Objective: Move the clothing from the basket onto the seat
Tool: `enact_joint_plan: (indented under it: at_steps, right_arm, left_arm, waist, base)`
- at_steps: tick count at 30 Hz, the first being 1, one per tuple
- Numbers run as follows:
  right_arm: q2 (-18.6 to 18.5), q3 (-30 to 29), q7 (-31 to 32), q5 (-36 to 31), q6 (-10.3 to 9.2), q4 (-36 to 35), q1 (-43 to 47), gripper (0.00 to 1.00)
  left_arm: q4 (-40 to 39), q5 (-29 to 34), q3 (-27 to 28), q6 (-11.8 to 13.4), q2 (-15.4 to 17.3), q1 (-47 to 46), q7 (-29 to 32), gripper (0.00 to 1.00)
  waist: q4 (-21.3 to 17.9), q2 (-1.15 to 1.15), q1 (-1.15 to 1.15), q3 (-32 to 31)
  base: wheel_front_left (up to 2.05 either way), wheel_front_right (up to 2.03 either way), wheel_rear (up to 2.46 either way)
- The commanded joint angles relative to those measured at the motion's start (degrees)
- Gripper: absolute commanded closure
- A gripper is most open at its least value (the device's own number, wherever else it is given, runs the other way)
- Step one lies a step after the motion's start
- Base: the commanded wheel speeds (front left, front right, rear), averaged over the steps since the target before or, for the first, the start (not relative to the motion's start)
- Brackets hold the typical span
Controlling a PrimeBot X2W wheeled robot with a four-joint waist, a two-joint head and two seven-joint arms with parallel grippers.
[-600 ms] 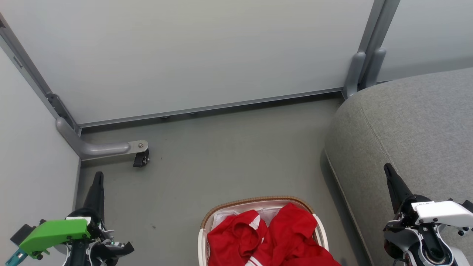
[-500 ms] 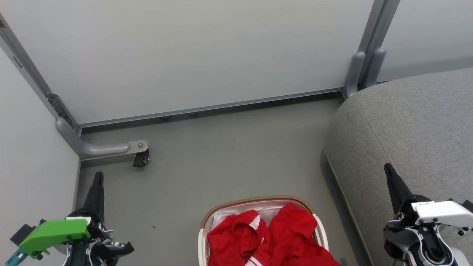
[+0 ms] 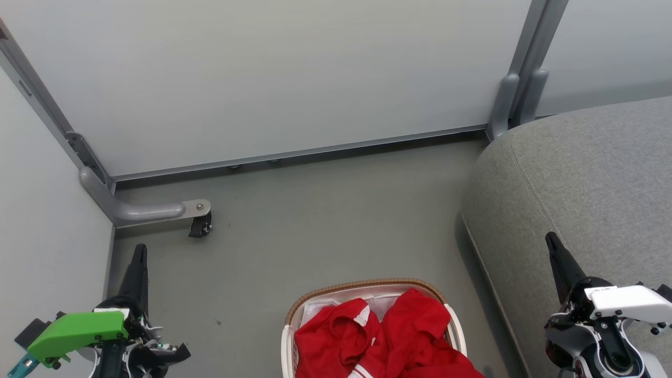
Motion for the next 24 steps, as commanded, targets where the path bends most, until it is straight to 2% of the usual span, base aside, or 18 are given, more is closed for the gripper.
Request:
enact_joint_plan:
  at_steps: [1,24]
  right_arm:
    - [-0.3,-0.1,0.0,0.1,0.00,-0.2,0.7,1.00]
    - [-0.3,-0.1,0.0,0.1,0.01,-0.2,0.7,1.00]
  left_arm:
    - [-0.1,0.4,0.0,-0.3,0.1,-0.7,0.1,1.00]
    - [-0.1,0.4,0.0,-0.3,0.1,-0.7,0.1,1.00]
  waist:
    - [0.0,0.00,0.00,0.0]
    - [0.0,0.00,0.00,0.0]
  base:
    - [0.00,0.00,0.00]
    - [0.00,0.00,0.00]
